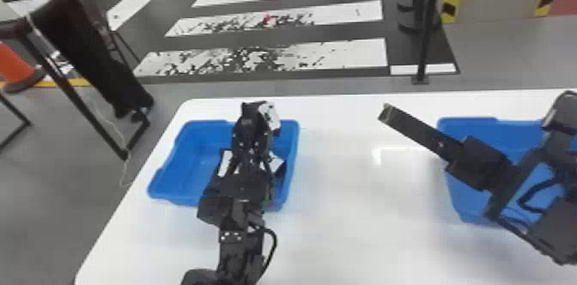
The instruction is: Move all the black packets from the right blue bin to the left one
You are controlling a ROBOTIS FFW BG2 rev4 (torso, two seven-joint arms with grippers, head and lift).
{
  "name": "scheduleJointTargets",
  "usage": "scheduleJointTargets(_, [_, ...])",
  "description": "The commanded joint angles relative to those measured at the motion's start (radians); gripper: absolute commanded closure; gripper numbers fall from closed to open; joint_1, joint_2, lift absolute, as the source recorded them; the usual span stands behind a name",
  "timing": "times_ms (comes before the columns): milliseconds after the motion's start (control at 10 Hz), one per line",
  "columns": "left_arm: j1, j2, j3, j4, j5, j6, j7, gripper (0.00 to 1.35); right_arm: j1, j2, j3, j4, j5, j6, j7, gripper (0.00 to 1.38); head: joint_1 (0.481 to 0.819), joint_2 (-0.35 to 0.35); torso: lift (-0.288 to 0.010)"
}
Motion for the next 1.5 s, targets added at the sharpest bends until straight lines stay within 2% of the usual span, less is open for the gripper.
scheduleJointTargets(0, [0.014, -0.002, 0.032, 0.001, -0.012, 0.005, 0.0, 0.23, 0.012, 0.0, -0.031, -0.025, 0.041, -0.02, 0.0, 0.14, 0.695, 0.266, -0.168])
scheduleJointTargets(100, [0.029, -0.01, 0.074, -0.002, -0.074, -0.046, 0.0, 0.06, 0.022, 0.0, -0.053, -0.042, 0.061, -0.025, 0.002, 0.14, 0.695, 0.265, -0.168])
scheduleJointTargets(200, [0.041, -0.016, 0.11, -0.002, -0.102, -0.096, 0.002, 0.12, 0.027, 0.0, -0.065, -0.045, 0.063, -0.027, 0.003, 0.14, 0.695, 0.263, -0.168])
scheduleJointTargets(300, [0.063, -0.021, 0.13, -0.012, -0.084, -0.162, 0.002, 0.13, 0.027, 0.002, -0.071, -0.047, 0.081, -0.045, 0.003, 0.14, 0.691, 0.265, -0.168])
scheduleJointTargets(400, [0.105, -0.025, 0.128, -0.076, -0.042, -0.191, 0.002, 0.12, 0.036, 0.009, -0.123, -0.081, 0.199, -0.052, 0.002, 0.14, 0.686, 0.272, -0.168])
scheduleJointTargets(500, [0.152, -0.024, 0.104, -0.161, 0.018, -0.184, 0.0, 0.13, 0.056, 0.017, -0.187, -0.14, 0.348, -0.05, -0.031, 0.14, 0.681, 0.271, -0.168])
scheduleJointTargets(600, [0.193, -0.021, 0.072, -0.242, 0.098, -0.169, -0.014, 0.13, 0.09, 0.025, -0.251, -0.246, 0.528, 0.002, -0.112, 0.13, 0.674, 0.243, -0.168])
scheduleJointTargets(700, [0.233, -0.022, 0.056, -0.311, 0.161, -0.145, -0.046, 0.13, 0.095, 0.032, -0.295, -0.302, 0.673, 0.108, -0.166, 0.13, 0.669, 0.191, -0.168])
scheduleJointTargets(800, [0.27, -0.022, 0.044, -0.368, 0.203, -0.105, -0.077, 0.13, 0.076, 0.035, -0.327, -0.305, 0.767, 0.24, -0.213, 0.13, 0.673, 0.132, -0.168])
scheduleJointTargets(900, [0.289, -0.022, 0.038, -0.404, 0.221, -0.054, -0.115, 0.13, 0.044, 0.037, -0.361, -0.288, 0.841, 0.368, -0.23, 0.12, 0.681, 0.1, -0.168])
scheduleJointTargets(1000, [0.299, -0.022, 0.042, -0.431, 0.231, 0.022, -0.155, 0.13, 0.005, 0.034, -0.378, -0.251, 0.892, 0.485, -0.229, 0.11, 0.695, 0.04, -0.168])
scheduleJointTargets(1100, [0.306, -0.022, 0.056, -0.468, 0.253, 0.138, -0.196, 0.13, -0.032, 0.026, -0.378, -0.209, 0.924, 0.566, -0.23, 0.11, 0.695, -0.018, -0.168])
scheduleJointTargets(1200, [0.326, -0.024, 0.082, -0.527, 0.271, 0.28, -0.222, 0.13, -0.047, 0.026, -0.378, -0.17, 0.94, 0.598, -0.23, 0.11, 0.695, -0.061, -0.168])
scheduleJointTargets(1300, [0.336, -0.025, 0.098, -0.559, 0.269, 0.349, -0.225, 0.13, -0.049, 0.025, -0.378, -0.135, 0.95, 0.601, -0.23, 0.11, 0.695, -0.075, -0.168])
scheduleJointTargets(1400, [0.336, -0.03, 0.108, -0.559, 0.269, 0.354, -0.225, 0.13, -0.052, 0.025, -0.378, -0.106, 0.962, 0.601, -0.23, 0.11, 0.695, -0.088, -0.168])
